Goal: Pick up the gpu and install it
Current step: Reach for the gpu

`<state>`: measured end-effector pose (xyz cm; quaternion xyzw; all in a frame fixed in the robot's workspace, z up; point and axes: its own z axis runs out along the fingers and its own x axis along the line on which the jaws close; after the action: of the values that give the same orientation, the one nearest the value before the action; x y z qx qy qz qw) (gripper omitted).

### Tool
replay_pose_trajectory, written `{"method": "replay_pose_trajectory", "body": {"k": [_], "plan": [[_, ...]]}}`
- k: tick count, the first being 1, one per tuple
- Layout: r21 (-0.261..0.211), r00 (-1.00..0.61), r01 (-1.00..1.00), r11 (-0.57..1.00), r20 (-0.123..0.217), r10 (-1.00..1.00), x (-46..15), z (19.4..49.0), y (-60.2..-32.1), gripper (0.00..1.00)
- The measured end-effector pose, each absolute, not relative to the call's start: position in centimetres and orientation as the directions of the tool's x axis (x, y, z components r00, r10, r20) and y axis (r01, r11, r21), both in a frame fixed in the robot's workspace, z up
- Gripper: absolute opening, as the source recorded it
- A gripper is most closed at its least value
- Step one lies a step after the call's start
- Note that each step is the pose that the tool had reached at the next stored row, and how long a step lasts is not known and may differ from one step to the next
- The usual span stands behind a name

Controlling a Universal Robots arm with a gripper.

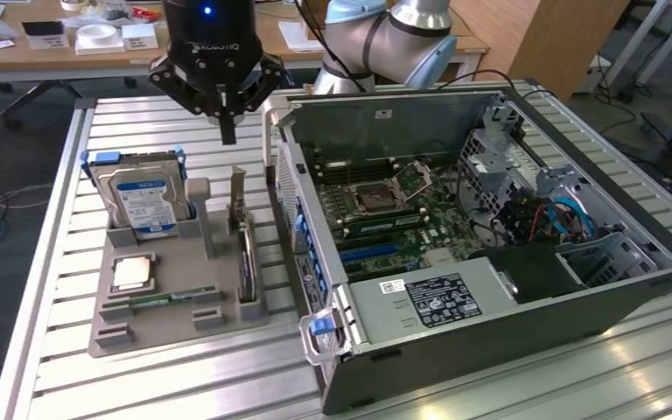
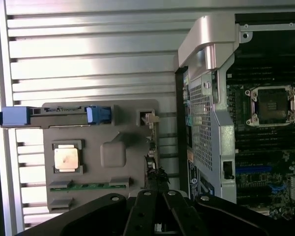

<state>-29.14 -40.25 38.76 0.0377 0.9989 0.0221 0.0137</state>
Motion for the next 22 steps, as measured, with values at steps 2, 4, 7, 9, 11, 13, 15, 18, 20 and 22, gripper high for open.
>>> {"method": "replay_pose_trajectory", "body": {"k": [2,4,7,9,11,13,15,18,20,22], "plan": [[0.045,-0.997,0.075,0.996,-0.026,0.076,-29.2,38.8,-40.7,0.11],[0.045,-0.997,0.075,0.996,-0.026,0.076,-29.3,38.8,-41.2,0.11],[0.045,-0.997,0.075,0.996,-0.026,0.076,-29.3,38.7,-42.1,0.11],[0.045,-0.997,0.075,0.996,-0.026,0.076,-29.4,38.7,-42.7,0.11],[0.045,-0.997,0.075,0.996,-0.026,0.076,-29.4,38.7,-43.3,0.11],[0.045,-0.997,0.075,0.996,-0.026,0.076,-29.4,38.7,-43.8,0.11],[0.045,-0.997,0.075,0.996,-0.026,0.076,-29.5,38.7,-44.0,0.11],[0.045,-0.997,0.075,0.996,-0.026,0.076,-29.5,38.7,-44.5,0.11],[0.045,-0.997,0.075,0.996,-0.026,0.076,-29.5,38.6,-44.8,0.11],[0.045,-0.997,0.075,0.996,-0.026,0.076,-29.6,38.6,-45.0,0.11]]}}
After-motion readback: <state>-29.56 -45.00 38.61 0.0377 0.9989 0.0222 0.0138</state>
